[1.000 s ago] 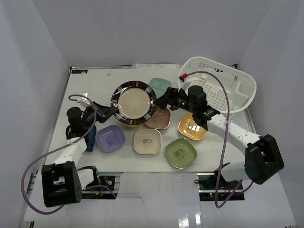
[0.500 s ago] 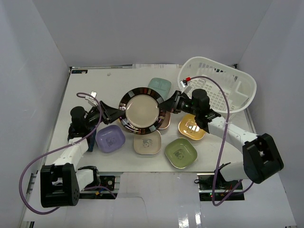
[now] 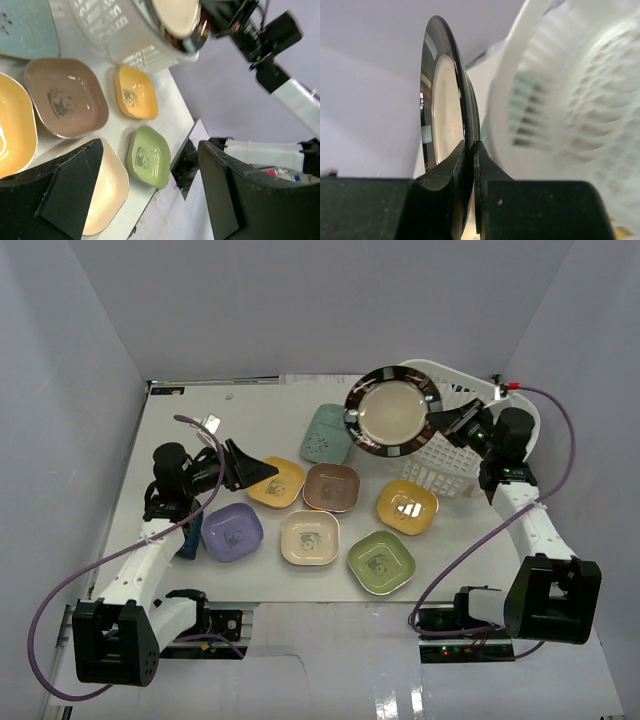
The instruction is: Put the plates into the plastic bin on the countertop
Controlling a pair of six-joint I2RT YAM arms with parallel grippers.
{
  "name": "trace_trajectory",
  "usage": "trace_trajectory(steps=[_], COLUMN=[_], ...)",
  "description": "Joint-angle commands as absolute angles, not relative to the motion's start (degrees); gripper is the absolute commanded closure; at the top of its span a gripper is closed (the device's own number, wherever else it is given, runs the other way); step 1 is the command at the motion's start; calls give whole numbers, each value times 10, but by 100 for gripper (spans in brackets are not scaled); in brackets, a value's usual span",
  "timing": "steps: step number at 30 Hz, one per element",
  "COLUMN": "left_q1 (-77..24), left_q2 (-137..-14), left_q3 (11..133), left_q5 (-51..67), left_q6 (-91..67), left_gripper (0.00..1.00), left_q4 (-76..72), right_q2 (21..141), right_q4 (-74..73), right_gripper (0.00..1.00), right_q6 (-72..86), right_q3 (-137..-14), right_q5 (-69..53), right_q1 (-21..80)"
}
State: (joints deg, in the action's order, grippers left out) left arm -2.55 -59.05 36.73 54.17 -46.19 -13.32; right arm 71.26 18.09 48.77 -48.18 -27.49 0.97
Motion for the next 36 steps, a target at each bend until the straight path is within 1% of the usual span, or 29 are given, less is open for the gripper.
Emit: trace_trajectory(steps=[1, 2, 4, 5, 6, 9, 10, 13, 19, 20, 21, 23, 24, 25, 26, 27, 28, 29, 33, 36], left_q1=[-61, -68, -93, -101, -109, -142, -162, -188, -213, -214, -219, -225, -232, -237, -242, -252, -257, -267, -294, -314], left_q2=[-594, -595, -600, -606, -609, -607, -606, -602, -599, -602, -607, -611, -612, -617, -620, -626, -630, -637, -666, -687], left_q3=[386, 388, 395, 406, 410, 415, 413, 405, 384, 383, 383, 383, 383, 384, 386, 389, 396, 399, 414, 424], left_q5=[521, 517, 478, 460, 434, 390, 364, 340, 300, 289, 269, 251, 243, 239, 233, 229, 224, 211, 176, 137], left_q6=[-368, -360, -332, -320, -307, -274, -269, -258, -256, -253, -251, -249, -252, -253, -253, -256, -258, -260, -269, -273], left_gripper=[14, 14, 14, 13, 12, 10, 11, 10, 11, 11, 11, 11, 11, 11, 12, 12, 12, 12, 15, 19], left_q4=[-25, -15, 40, 61, 100, 151, 160, 191, 229, 243, 250, 264, 265, 266, 271, 273, 275, 276, 277, 284], right_q2=[669, 669, 671, 671, 677, 699, 707, 740, 767, 773, 773, 772, 771, 771, 774, 776, 777, 776, 749, 697], right_q4=[173, 141, 121, 103, 102, 96, 96, 95, 98, 95, 90, 85, 84, 78, 70, 62, 55, 41, 31, 29], right_gripper=[92, 92, 92, 92, 92, 92, 92, 92, 92, 90, 76, 57, 43, 22, 16, 12, 6, 3, 2, 2], right_q6=[451, 434, 391, 378, 370, 347, 345, 346, 344, 343, 342, 339, 335, 331, 328, 316, 309, 303, 283, 273], right_q3=[-557, -557, -558, -558, -556, -555, -555, -552, -520, -517, -510, -500, -493, -493, -497, -508, -515, -522, -539, -536], right_q5=[-244, -206, -171, -126, -113, -64, -60, -70, -54, -53, -41, -23, -14, -5, -4, -4, -4, -4, -18, -30], right_q1=[-58, -68, -87, -90, -93, -99, -103, -119, -124, -124, -124, -124, -124, -124, -124, -124, -124, -123, -122, -113])
